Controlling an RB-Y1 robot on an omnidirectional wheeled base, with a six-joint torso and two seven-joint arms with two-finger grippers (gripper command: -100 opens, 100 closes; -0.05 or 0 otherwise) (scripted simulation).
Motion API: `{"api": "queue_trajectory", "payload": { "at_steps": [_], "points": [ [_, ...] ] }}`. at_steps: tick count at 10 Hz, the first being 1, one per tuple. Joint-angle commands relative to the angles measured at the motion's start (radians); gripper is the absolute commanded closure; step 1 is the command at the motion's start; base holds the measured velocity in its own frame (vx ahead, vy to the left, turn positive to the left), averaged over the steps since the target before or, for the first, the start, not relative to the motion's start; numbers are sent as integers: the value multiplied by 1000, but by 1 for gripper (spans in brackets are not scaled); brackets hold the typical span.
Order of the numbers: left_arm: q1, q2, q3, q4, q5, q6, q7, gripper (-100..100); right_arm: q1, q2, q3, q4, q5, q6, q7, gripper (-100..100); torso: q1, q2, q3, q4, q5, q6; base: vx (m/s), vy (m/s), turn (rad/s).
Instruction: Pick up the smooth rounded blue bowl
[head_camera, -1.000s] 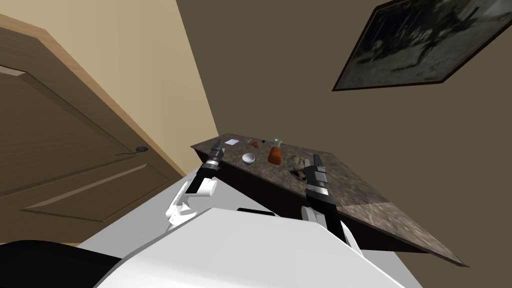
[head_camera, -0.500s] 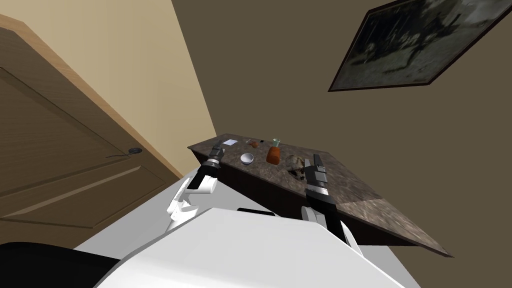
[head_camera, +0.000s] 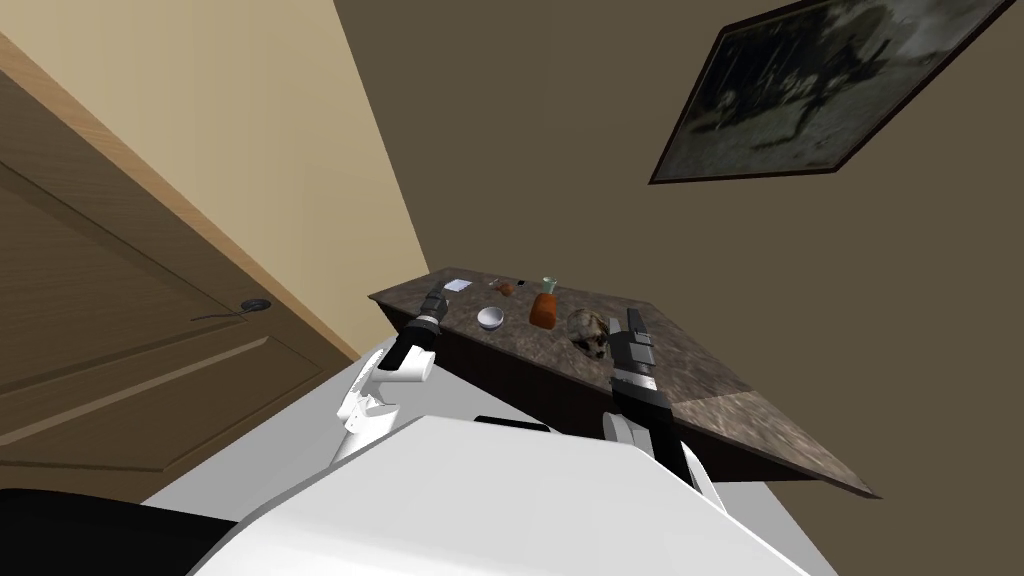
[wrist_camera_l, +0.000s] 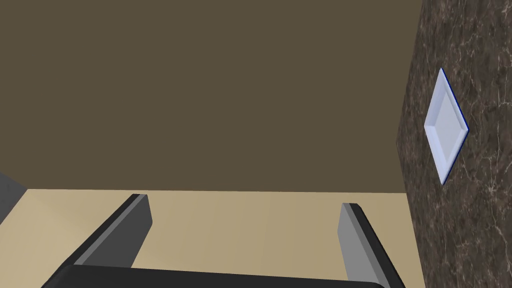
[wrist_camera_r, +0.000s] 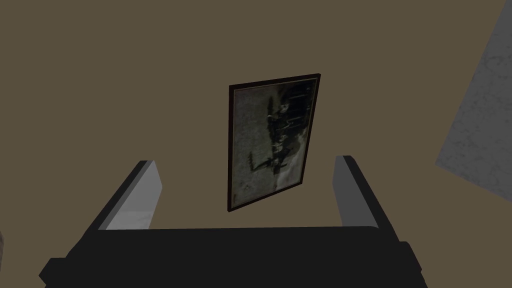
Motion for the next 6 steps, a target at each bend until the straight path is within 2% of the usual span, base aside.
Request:
{"api": "queue_trajectory", "payload": {
  "at_steps": [1,2,4,5,6],
  "points": [
    [-1,-4,-3,-3,-4,35,-2,-100,0,0,0,0,0,0,0,0,0,0,0,0,0,0,3,-7,3],
    [-21,-3,1,-2,-9,73,-4,-100,0,0,0,0,0,0,0,0,0,0,0,0,0,0,7,-15,-64],
    [-21,-3,1,-2,-9,109,-4,-100,0,0,0,0,0,0,0,0,0,0,0,0,0,0,5,-12,-23],
    [-42,-3,5,-1,-14,145,-5,-100,0,0,0,0,0,0,0,0,0,0,0,0,0,0,7,-15,-64],
    [-42,-3,5,-1,-14,172,-5,-100,0,0,0,0,0,0,0,0,0,0,0,0,0,0,8,-15,-53]
  ]
}}
